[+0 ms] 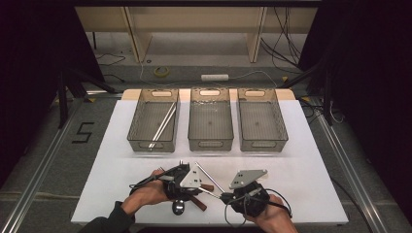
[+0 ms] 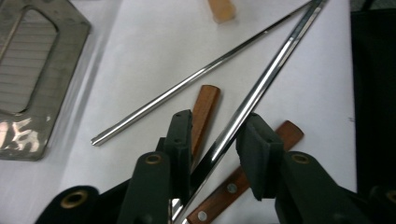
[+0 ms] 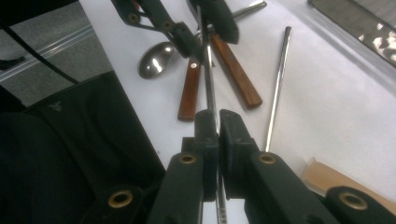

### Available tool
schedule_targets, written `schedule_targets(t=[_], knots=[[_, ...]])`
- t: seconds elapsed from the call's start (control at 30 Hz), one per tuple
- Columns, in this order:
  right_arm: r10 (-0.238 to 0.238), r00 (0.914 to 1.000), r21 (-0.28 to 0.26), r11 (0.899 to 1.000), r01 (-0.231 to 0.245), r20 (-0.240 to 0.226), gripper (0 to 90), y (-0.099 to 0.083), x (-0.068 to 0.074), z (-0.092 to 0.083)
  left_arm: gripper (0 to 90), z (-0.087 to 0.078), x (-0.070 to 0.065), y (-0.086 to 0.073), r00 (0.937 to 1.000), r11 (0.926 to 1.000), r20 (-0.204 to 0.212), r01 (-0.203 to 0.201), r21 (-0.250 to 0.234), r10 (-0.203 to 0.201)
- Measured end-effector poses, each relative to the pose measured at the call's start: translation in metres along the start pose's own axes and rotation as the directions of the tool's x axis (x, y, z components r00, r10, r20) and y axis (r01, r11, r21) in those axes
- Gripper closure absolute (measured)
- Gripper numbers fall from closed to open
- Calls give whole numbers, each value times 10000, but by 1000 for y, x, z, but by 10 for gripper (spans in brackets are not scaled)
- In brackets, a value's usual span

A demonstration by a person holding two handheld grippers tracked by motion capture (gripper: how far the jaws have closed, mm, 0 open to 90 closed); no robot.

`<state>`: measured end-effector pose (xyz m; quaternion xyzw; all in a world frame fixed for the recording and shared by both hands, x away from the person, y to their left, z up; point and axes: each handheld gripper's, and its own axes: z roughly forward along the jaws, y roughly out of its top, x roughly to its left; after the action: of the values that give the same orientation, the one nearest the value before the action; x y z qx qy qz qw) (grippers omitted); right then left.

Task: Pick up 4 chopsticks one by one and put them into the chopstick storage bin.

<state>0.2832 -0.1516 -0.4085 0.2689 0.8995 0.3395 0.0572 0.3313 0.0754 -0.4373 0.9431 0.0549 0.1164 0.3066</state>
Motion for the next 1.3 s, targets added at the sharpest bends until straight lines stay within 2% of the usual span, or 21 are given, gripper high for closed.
schedule_targets(t=[0.03, 0.13, 0.17, 0.27, 0.3, 0.33, 0.37, 0.4, 0.47, 0.5, 0.57, 0.63, 0.73, 0.87, 0.93, 1.0, 1.07, 1.1, 1.23, 1.3], knots=[[9, 9999, 75, 10000, -8, -172, 870, -1, -3, 0, 672, 0, -1, 0, 9999, 9999, 39, -110, 13, 110], [122, 9995, 27, 9999, -121, -286, 863, -3, -8, 1, 713, 1, -3, 1, 9992, 9991, 209, -353, 250, 347], [91, 9997, 17, 10000, -91, -218, 860, -3, -9, 1, 729, 2, -5, 1, 9991, 9991, 281, -323, 265, 316], [162, 9998, -165, 9997, -161, 70, 845, -3, -14, 0, 791, 3, -8, 0, 9953, 9963, 704, -696, 508, 659], [184, 9994, -296, 9994, -175, 301, 845, -3, -16, -1, 816, 4, -9, 0, 9945, 9960, 777, -744, 493, 704], [237, 9988, -375, 9991, -221, 439, 827, -3, -18, -1, 833, 4, -11, 1, 9947, 9965, 799, -688, 474, 649], [326, 9983, -563, 9980, -298, 483, 796, -2, -20, -3, 837, 4, -9, 2, 9964, 9966, 650, -578, 588, 539], [434, 9983, -887, 9953, -398, 398, 728, -2, -22, -6, 839, 4, -8, 1, 9966, 9971, 716, -450, 616, 405], [678, 9965, -1626, 9849, -589, 495, 654, -2, -24, -11, 839, 1, -5, -1, 9984, 9981, 546, -149, 600, 116], [753, 9964, -1883, 9798, -665, 400, 615, -1, -25, -14, 839, 0, -3, -1, 9986, 9979, 515, 68, 637, -101], [717, 9962, -2275, 9720, -588, 492, 542, -1, -22, -20, 839, -3, 2, -3, 9984, 9967, 214, 506, 639, -521], [700, 9966, -2635, 9630, -561, 437, 510, 0, -20, -23, 838, -6, 6, -4, 9970, 9948, -18, 779, 664, -779], [671, 9959, -2988, 9532, -459, 611, 461, -2, -17, -23, 838, -11, 12, -6, 9885, 9877, -299, 1492, 468, -1479], [830, 9944, -3171, 9466, -581, 653, 418, -7, -17, -18, 837, -18, 20, -10, 9691, 9704, -557, 2412, 118, -2402], [975, 9934, -3192, 9449, -732, 608, 405, -10, -18, -15, 837, -20, 22, -11, 9625, 9643, -608, 2649, 2, -2644], [1217, 9916, -3292, 9389, -1007, 438, 400, -13, -20, -13, 837, -21, 23, -11, 9563, 9585, -645, 2850, -128, -2852], [1291, 9900, -3187, 9421, -1049, 560, 382, -16, -21, -10, 836, -23, 24, -11, 9466, 9494, -733, 3130, -244, -3139], [1322, 9893, -3112, 9443, -1067, 620, 377, -17, -21, -9, 836, -24, 24, -11, 9454, 9485, -758, 3160, -243, -3169], [1409, 9875, -2916, 9496, -1147, 704, 361, -19, -20, -5, 836, -28, 27, -12, 9329, 9379, -964, 3450, -362, -3469], [1465, 9869, -2834, 9513, -1216, 683, 355, -19, -20, -2, 836, -30, 29, -13, 9236, 9283, -938, 3690, -453, -3717]])
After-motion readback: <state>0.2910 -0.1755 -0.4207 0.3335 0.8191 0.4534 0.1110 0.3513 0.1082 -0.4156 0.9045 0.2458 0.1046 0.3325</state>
